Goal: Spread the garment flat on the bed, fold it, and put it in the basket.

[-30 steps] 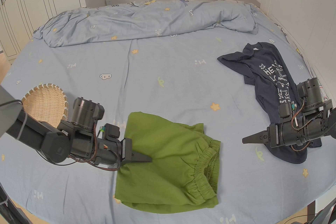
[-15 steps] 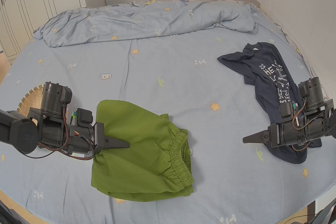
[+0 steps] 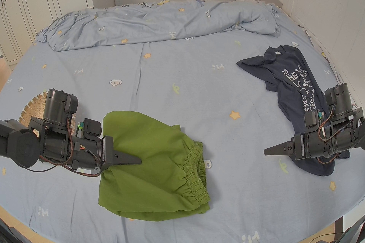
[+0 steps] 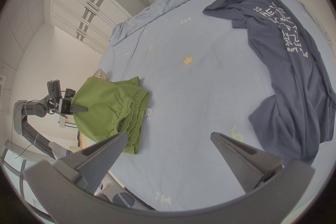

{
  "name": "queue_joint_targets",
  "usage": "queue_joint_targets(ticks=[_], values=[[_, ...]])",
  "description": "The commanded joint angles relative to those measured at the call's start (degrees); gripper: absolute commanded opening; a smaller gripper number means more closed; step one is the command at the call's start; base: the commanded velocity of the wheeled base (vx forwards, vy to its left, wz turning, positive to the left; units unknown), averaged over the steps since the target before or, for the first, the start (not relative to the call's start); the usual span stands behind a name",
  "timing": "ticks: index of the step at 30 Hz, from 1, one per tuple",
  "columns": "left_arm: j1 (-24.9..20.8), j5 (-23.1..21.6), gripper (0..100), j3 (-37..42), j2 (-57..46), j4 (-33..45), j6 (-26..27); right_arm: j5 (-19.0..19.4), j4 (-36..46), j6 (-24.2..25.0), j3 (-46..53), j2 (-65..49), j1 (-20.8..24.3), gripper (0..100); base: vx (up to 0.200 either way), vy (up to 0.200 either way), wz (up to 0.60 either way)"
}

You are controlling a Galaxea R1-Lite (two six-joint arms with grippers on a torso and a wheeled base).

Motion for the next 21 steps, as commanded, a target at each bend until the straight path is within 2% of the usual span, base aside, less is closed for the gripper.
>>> queue_joint_targets(ticks=[1,21], values=[[-0.58,0.01,0,0.05,-0.17,-0.04,-0.01,0.03,0.0,0.05,0.0,-0.04,0.04,100,0.0,0.2,0.0],[-2.43,0.1,0,0.31,-0.43,0.84,0.43,-0.06,0.0,-0.04,0.36,-0.04,1.09,100,0.0,0.2,0.0]])
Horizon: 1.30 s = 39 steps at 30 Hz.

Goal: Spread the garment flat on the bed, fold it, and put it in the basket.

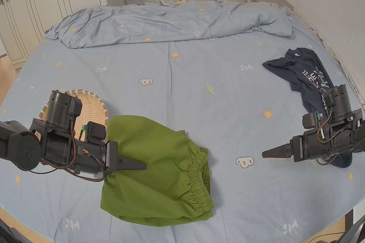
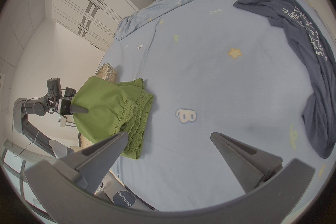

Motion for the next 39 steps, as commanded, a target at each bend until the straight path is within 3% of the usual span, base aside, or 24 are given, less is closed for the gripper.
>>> queue_joint_targets(ticks=[1,7,10,12,13,18,22,32,39], values=[[-0.07,-0.05,0,0.26,-0.03,-0.02,0.76,0.0,-0.03,0.05,-0.01,0.02,0.11,100,0.0,0.2,0.0],[-1.74,2.85,0,0.52,-0.21,-0.02,5.6,0.0,-0.03,-0.04,0.34,-0.24,0.11,100,0.0,0.2,0.0],[-6.58,10.41,0,-1.06,0.15,-0.02,13.77,0.0,0.06,0.05,0.69,-0.6,0.02,100,0.0,0.067,0.0],[-9.13,13.66,0,-2.56,-0.03,0.69,15.62,-0.08,0.06,0.05,1.05,-0.68,0.02,100,0.0,0.0,0.0],[-11.24,15.95,0,-4.4,-0.29,2.27,16.58,-0.08,-0.03,0.05,1.22,-0.86,-0.07,100,0.0,0.0,0.0],[-12.99,16.92,0,-11.87,-4.69,12.29,21.68,-2.19,0.06,-0.04,1.66,-1.65,-0.16,100,0.0,0.0,0.0],[-11.32,17.35,0,-15.56,-10.4,18.62,29.59,-2.54,0.32,-0.04,1.66,-4.37,-0.07,100,0.0,0.0,0.0],[-6.49,17.71,0,-15.65,-19.1,18.35,33.55,-2.54,0.41,-0.12,1.48,-7.19,-0.6,100,0.0,0.0,0.0],[1.42,17.79,0,-16.88,-19.54,14.75,34.34,-2.54,0.41,-0.12,1.66,-7.1,-0.42,100,0.0,0.0,0.0]])
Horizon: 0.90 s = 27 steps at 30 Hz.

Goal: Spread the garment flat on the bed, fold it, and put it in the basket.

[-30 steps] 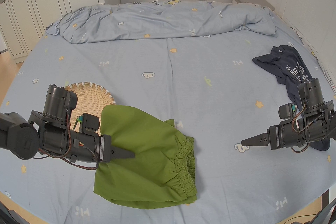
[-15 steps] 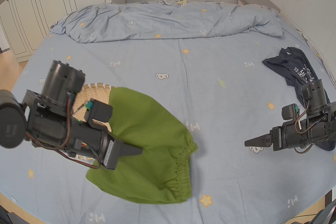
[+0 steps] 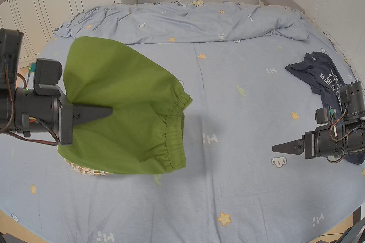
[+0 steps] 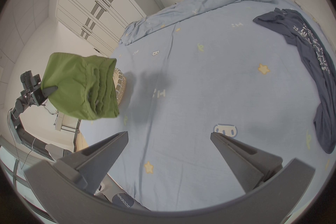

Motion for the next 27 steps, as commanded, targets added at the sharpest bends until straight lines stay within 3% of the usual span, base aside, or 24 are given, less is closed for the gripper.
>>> queue_joint_targets(ticks=[1,7,13,16,18,19,21,27], values=[[6.74,0.01,0,-0.73,-0.99,-3.52,0.14,0.03,-0.12,-0.03,0.12,-0.38,0.13,100,0.0,0.0,0.0],[15.53,-0.43,0,-1.17,5.25,-10.2,0.05,0.03,-0.03,-0.03,0.12,-0.56,0.21,100,0.0,0.0,0.0],[17.29,-0.43,0,-1.08,12.19,-9.76,-0.21,0.03,-0.03,-0.03,0.3,-0.47,0.48,100,0.0,0.0,0.0],[21.86,-0.43,0,0.33,17.03,-9.5,-0.3,0.03,-0.12,0.06,0.3,-0.21,0.3,100,0.0,0.0,0.0],[22.56,-0.43,0,0.41,17.47,-9.5,-0.3,0.03,-0.12,0.06,0.3,-0.29,0.3,100,0.0,0.0,0.0],[25.99,-0.34,0,1.29,20.19,-9.15,-0.56,0.03,-0.12,-0.03,0.48,-0.29,0.39,100,0.0,0.0,0.0],[27.92,-0.26,0,2.61,22.83,-9.15,-0.74,0.03,-0.2,0.06,0.56,-0.21,0.48,100,0.0,0.0,0.0],[30.38,-0.26,0,2.87,28.98,-9.06,-2.67,0.03,-0.29,0.06,1.0,-0.03,1.01,100,0.0,0.0,0.0]])
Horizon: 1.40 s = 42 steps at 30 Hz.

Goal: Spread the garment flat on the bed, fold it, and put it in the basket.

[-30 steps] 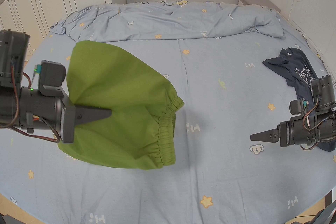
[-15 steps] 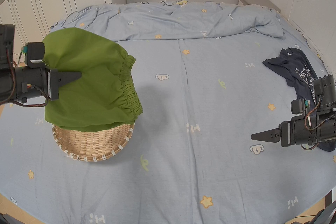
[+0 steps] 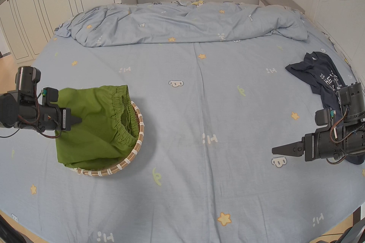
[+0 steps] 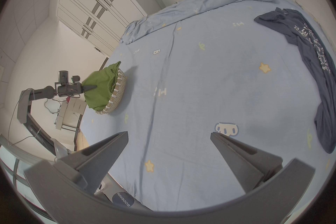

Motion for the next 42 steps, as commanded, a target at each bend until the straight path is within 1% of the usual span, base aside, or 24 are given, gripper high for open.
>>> queue_joint_targets(ticks=[1,4,8,9,13,15,17,18,19,23,25,26,29,30,31,33,38,39,41,42], values=[[3.99,0.06,0,-0.3,12.13,-0.27,-3.59,-0.06,-0.07,0.01,0.42,0.16,1.25,100,0.0,0.0,0.0],[4.69,0.06,0,-1.97,14.24,-0.19,-5.26,-0.06,-0.07,0.1,0.51,0.07,1.25,100,0.0,0.0,0.0],[4.6,-0.11,0,-2.59,14.24,-0.19,-5.78,-0.06,-0.07,0.1,0.42,0.07,1.07,100,0.0,0.0,0.0],[4.6,-0.11,100,-2.59,14.24,-0.19,-5.78,-0.06,-0.07,0.1,0.42,0.07,1.07,100,0.0,0.0,0.0],[3.19,-0.11,100,-1.89,10.29,0.08,-6.05,-0.15,-0.07,0.01,0.42,0.07,0.81,100,0.0,0.0,0.0],[2.84,-0.2,100,-0.48,4.48,0.25,-6.31,-0.15,-0.16,0.01,0.42,0.07,0.72,100,0.0,0.0,0.0],[2.84,-0.2,100,0.05,2.64,0.25,-6.22,-0.15,-0.16,0.01,0.42,0.07,0.63,100,0.0,0.0,0.0],[2.67,-0.2,100,1.1,-2.37,0.25,-6.22,-0.15,-0.16,0.01,0.42,-0.02,0.63,100,0.0,0.0,0.0],[2.67,-0.29,100,1.37,-3.43,0.25,-6.22,-0.15,-0.16,0.01,0.42,-0.02,0.63,100,0.0,0.0,0.0],[1.79,-0.29,100,4.0,-13.53,0.43,-6.13,-0.15,-0.16,0.01,0.42,-0.1,0.63,100,0.0,0.0,0.0],[1.0,-0.29,100,4.97,-16.35,0.43,-6.13,-0.15,-0.16,0.01,0.42,-0.1,0.63,100,0.0,0.0,0.0],[-0.41,-0.29,100,6.29,-19.77,0.43,-5.96,-0.24,-0.16,0.01,0.42,-0.19,0.81,100,0.0,0.0,0.0],[-3.22,-0.11,100,7.78,-25.49,0.61,-5.96,-0.32,-0.16,-0.07,0.42,-0.9,0.81,100,0.0,0.0,0.0],[-3.22,-0.11,100,7.78,-25.49,0.61,-5.96,-0.32,-0.16,-0.07,0.42,-0.9,0.81,100,0.0,0.0,0.0],[-5.59,0.24,100,9.89,-31.2,1.48,-5.61,-0.32,-0.07,-0.6,0.42,-3.09,0.63,100,0.0,0.0,0.0],[-7.09,0.24,100,11.56,-36.47,2.98,-5.34,-0.32,-0.07,-1.39,1.12,-5.91,0.9,100,0.0,0.0,0.0],[-7.09,0.33,100,14.2,-47.9,7.72,-5.26,-0.24,-0.25,-7.11,6.22,-14.08,0.46,100,0.0,0.0,0.0],[-6.74,0.33,100,15.08,-52.47,9.57,-5.34,-0.32,-0.42,-9.39,9.65,-18.12,-0.16,100,0.0,0.0,0.0],[-6.39,0.33,100,15.96,-57.21,11.68,-5.34,-0.41,-0.51,-11.15,12.2,-22.52,-1.65,100,0.0,0.0,0.0],[-6.39,0.33,100,15.96,-57.21,11.68,-5.34,-0.41,-0.51,-11.15,12.2,-22.52,-1.65,100,0.0,0.0,0.0]])
